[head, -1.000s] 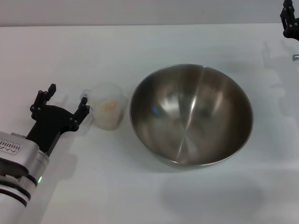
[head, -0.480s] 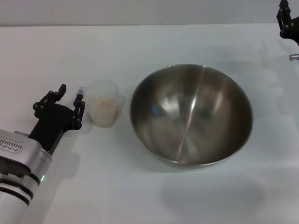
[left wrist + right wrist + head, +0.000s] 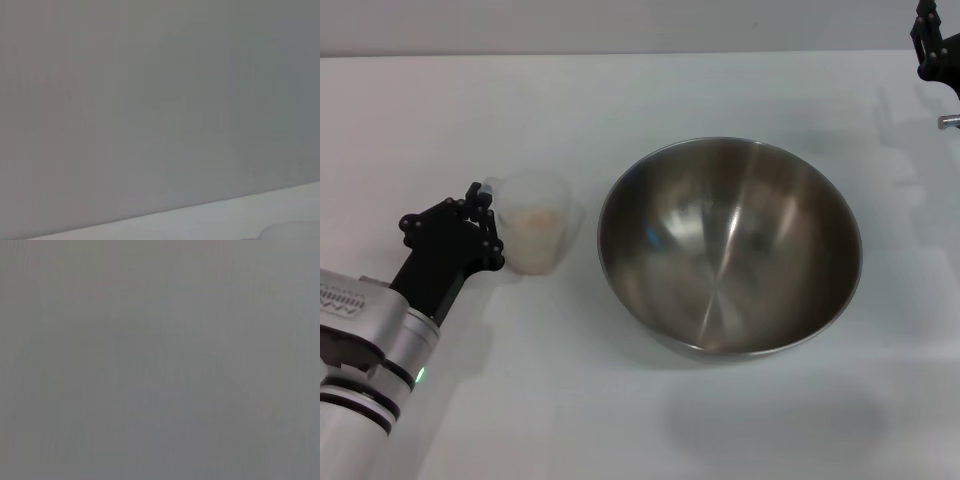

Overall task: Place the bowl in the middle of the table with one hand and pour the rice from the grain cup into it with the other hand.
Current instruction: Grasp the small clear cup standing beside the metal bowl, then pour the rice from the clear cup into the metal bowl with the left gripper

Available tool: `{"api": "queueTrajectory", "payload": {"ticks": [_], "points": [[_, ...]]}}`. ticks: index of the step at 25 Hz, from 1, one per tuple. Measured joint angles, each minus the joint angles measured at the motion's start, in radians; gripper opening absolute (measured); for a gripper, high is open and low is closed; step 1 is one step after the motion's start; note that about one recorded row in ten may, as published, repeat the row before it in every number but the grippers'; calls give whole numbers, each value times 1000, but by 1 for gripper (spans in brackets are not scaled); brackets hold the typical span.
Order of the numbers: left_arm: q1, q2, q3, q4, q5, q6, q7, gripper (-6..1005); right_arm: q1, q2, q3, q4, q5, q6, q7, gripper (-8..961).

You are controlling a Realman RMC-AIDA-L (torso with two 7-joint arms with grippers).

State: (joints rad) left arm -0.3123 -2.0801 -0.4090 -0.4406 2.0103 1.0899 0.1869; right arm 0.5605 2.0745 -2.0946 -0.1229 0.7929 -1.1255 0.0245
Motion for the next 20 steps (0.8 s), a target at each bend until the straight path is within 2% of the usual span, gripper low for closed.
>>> {"api": "queueTrajectory", "payload": {"ticks": [5,14,15,19,20], "points": [[-9,0,-3,5,3,2,-30,23,1,1,-5,-2,0,-1,0,486],[-37,0,-17,9,1,64,-3,22,4,1,-3,-11,0,-2,0,486],[-62,0,-34,14,-1,146,78,22,5,1,-2,-13,0,-2,0,486],[-77,0,-37,14,2,181,129,22,5,1,-1,-15,0,-8,0,486],[-112,0,-25,11,28,243,274,23,6,1,0,-15,0,-21,0,487]]}}
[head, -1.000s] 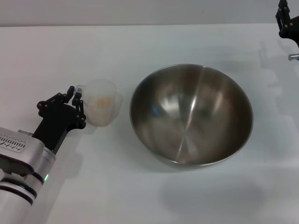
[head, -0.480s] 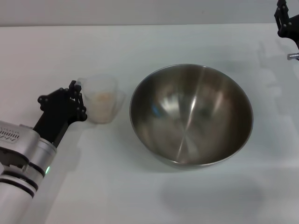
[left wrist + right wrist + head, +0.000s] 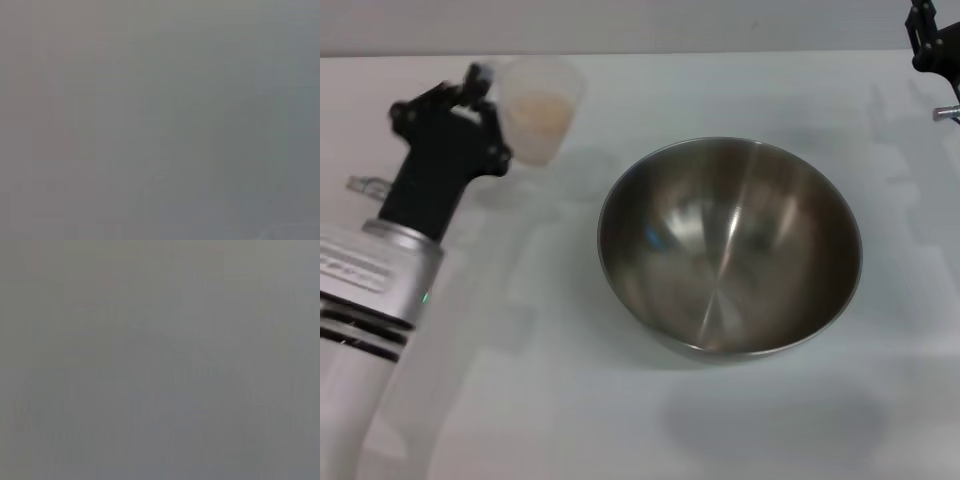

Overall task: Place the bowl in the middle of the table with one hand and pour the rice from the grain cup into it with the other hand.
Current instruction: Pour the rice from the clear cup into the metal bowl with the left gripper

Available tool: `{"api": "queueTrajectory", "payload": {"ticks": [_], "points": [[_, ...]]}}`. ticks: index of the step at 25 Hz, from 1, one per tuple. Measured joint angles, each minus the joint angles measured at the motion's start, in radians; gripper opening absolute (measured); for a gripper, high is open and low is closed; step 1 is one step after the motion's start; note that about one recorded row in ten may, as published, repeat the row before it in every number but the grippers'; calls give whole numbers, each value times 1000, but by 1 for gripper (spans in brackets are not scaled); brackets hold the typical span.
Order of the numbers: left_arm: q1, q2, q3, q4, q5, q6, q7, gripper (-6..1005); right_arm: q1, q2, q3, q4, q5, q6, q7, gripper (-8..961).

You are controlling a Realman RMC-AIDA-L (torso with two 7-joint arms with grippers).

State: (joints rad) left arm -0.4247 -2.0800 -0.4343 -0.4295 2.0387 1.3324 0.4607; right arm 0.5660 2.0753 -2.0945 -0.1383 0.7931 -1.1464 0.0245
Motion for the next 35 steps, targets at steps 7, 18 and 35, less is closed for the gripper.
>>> {"api": "queueTrajectory", "payload": {"ticks": [7,18,35], "points": [[-46,0,10,-11,171,4,332,23,6,-3,1,6,0,-28,-1,488],[-75,0,14,-19,367,-30,963,23,8,-6,1,1,7,-38,-66,490],[-61,0,51,-58,468,-63,1575,24,12,-8,1,3,8,-49,-67,492]]}}
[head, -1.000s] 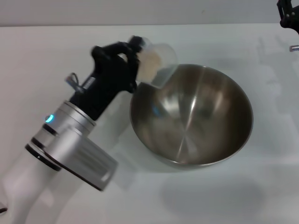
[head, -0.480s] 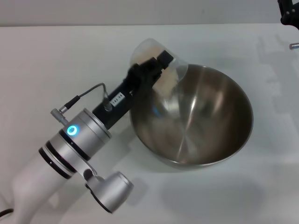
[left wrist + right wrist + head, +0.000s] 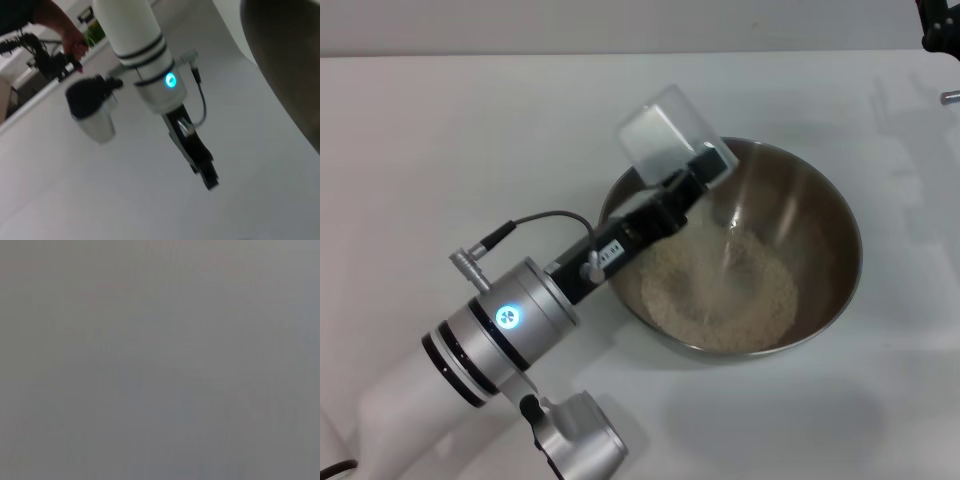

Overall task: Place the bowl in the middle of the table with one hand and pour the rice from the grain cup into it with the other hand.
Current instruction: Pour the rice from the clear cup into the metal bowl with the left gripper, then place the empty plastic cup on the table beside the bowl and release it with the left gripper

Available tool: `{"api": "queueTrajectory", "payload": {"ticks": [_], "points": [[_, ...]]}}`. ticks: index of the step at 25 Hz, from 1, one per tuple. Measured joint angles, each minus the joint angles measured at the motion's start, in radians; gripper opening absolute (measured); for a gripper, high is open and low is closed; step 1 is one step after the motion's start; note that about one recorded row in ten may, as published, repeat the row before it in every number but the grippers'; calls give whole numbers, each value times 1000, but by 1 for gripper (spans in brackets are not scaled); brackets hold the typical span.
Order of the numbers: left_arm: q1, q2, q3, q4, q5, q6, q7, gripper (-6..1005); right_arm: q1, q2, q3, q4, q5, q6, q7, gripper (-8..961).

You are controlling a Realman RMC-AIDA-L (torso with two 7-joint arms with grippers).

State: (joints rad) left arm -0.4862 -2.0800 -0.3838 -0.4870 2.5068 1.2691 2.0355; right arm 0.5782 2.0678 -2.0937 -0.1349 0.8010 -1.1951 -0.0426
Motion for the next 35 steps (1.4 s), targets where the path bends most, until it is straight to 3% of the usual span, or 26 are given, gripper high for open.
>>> {"api": "queueTrajectory", "payload": {"ticks": [14,19,22,23,24,25,26,27,30,32,33,35], "points": [[0,0,-5,-13,46,-18,34,25,-14,3,3,1,0,-1,0,495],[26,0,-69,-54,-1,-17,-157,25,-17,5,3,-1,0,-9,0,496],[53,0,-118,-104,-70,-15,-440,25,-17,5,3,-1,0,-9,0,496],[64,0,-136,-114,-123,-18,-657,26,-17,5,3,-2,0,-10,0,496],[64,0,-136,-114,-123,-18,-657,26,-17,5,3,-2,0,-10,0,496],[67,0,-139,-112,-152,-20,-763,26,-17,5,3,-4,-1,-11,0,497],[71,0,-140,-94,-224,-26,-1004,26,-17,5,3,-4,-1,-11,0,497],[71,0,-140,-94,-224,-26,-1004,26,-17,5,3,-4,-1,-12,0,497],[73,0,-141,-52,-345,-59,-1332,26,-17,5,3,-5,-3,-13,4,497],[73,0,-141,-39,-370,-69,-1399,26,-17,5,3,-5,-4,-14,6,498],[68,0,-144,-8,-420,-103,-1538,26,-19,5,3,-9,-4,-14,8,498],[63,0,-155,18,-457,-139,-1639,26,-22,5,3,-13,-5,-18,9,498]]}}
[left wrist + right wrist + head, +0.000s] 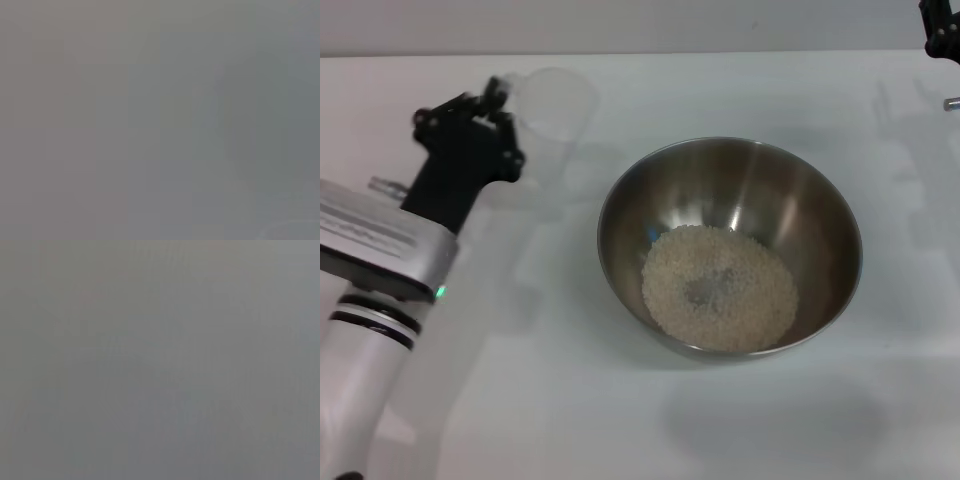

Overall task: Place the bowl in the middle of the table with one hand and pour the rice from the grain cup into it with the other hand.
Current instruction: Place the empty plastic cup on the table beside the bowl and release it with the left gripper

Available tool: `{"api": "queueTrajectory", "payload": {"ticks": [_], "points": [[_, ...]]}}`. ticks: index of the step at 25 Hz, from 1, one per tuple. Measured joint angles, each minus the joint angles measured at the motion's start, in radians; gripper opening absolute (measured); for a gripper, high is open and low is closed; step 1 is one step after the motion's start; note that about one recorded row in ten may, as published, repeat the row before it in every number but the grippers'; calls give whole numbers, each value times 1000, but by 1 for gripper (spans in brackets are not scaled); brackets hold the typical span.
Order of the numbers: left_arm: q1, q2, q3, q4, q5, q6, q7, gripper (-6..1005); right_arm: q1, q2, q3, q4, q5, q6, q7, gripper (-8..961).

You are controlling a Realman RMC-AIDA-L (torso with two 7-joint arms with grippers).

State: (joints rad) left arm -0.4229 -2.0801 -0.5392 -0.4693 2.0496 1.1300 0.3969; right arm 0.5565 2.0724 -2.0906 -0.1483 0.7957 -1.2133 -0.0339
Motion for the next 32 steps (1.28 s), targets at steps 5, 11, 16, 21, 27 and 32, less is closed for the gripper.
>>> {"api": "queueTrajectory", "payload": {"ticks": [5,11,16,21,27,32], "points": [[-8,0,-26,49,-41,-69,-141,26,-3,1,0,-1,-3,-11,0,499],[-12,0,-28,62,-43,-128,-165,27,-7,2,0,-4,-3,-19,1,500],[-24,0,-31,65,-43,-169,-168,27,-9,3,0,-4,-3,-22,1,501],[-31,0,-41,66,-44,-202,-169,27,-9,3,0,-4,-3,-22,2,502],[-33,0,-47,66,-44,-222,-171,28,-9,3,0,-4,-3,-22,2,503],[-33,0,-44,65,-45,-234,-175,28,-11,3,0,-3,-3,-22,2,504]]}}
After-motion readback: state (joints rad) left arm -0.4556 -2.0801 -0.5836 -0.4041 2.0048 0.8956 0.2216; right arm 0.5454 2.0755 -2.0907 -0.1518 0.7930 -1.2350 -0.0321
